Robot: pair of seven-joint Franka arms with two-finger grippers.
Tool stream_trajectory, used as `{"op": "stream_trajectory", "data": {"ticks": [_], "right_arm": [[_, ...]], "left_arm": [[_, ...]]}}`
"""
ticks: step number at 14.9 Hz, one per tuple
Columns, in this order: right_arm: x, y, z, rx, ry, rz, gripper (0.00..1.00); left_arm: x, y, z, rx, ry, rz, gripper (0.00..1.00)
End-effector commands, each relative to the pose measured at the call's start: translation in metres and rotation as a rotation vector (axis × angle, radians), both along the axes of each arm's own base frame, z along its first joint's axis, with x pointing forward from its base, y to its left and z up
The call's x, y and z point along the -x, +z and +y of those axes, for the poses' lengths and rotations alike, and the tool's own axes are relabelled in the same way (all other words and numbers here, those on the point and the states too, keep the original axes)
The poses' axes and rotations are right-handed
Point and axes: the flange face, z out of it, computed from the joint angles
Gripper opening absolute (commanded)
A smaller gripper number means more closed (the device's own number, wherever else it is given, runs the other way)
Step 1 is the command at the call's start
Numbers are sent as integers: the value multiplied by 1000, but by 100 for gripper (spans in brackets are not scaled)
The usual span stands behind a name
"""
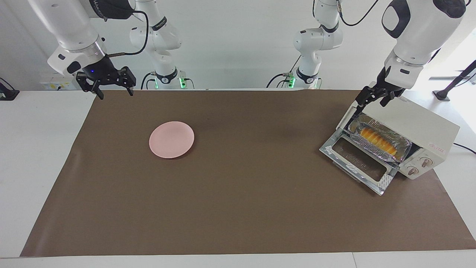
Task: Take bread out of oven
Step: 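Reach the left gripper into the oven and grasp the foil tray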
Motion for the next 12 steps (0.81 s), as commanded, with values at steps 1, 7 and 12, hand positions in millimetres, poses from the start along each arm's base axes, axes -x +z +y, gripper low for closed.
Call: {"op": "stream_trajectory", "data": {"ticks": [1,7,12], "right_arm": [[6,0,-2,8,10,3,100],[6,0,-2,8,10,3,100],[6,0,-2,8,10,3,100]], "left_arm": [[-9,-21,15,-16,64,1,100],[-75,-76,-3,-241,173,107,100],[-101,-118,1,-305,191,140,100]]}}
